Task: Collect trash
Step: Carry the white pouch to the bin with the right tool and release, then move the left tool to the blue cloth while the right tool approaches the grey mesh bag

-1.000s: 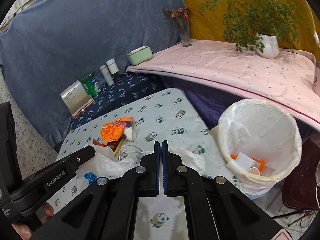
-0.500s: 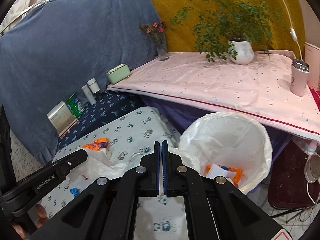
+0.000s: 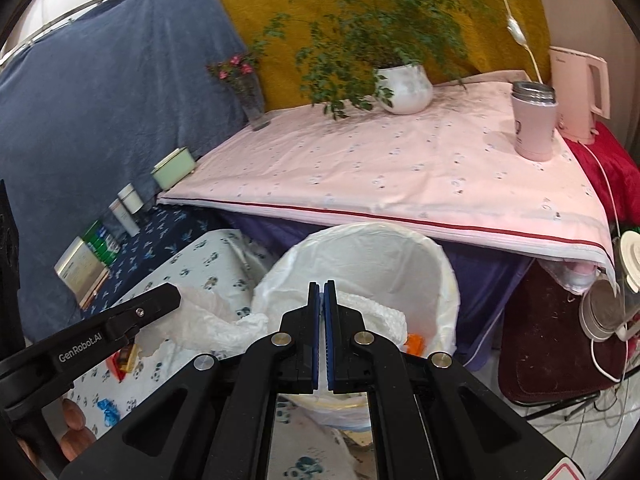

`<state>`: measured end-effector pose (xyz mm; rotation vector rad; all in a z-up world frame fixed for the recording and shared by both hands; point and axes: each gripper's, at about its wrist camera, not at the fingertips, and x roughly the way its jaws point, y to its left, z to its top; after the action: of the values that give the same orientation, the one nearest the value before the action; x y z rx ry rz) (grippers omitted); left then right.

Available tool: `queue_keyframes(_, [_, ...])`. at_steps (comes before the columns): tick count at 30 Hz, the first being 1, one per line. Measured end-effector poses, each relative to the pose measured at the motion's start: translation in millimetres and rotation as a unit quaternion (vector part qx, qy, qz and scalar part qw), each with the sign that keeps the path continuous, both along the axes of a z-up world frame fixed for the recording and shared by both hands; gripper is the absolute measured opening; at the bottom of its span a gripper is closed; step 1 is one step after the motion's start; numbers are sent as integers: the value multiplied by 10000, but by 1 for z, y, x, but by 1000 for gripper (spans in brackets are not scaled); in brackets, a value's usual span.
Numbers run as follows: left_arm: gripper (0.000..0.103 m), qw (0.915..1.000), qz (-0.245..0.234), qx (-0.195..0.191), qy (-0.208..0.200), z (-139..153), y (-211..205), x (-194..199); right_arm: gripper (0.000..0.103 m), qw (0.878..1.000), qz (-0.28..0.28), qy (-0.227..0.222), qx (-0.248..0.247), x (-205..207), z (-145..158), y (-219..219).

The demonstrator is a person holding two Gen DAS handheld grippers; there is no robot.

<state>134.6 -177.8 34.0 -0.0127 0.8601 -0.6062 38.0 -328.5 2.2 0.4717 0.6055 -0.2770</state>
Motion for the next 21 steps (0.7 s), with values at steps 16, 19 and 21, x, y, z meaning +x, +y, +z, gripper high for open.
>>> queue_keyframes(16, [60,9998,166,91,-56,-14,-20,16,3,9998,-71,157,83,13,-20,-22])
queue_keyframes(19, [60,9996,248,100,-62,-15,-13,17,3,9999,-12,158,60,19,-19,-18])
queue_keyframes(21, [60,9994,299,131,-86,-16,-8,18,3,9999,27,165,42,23,-19,-15])
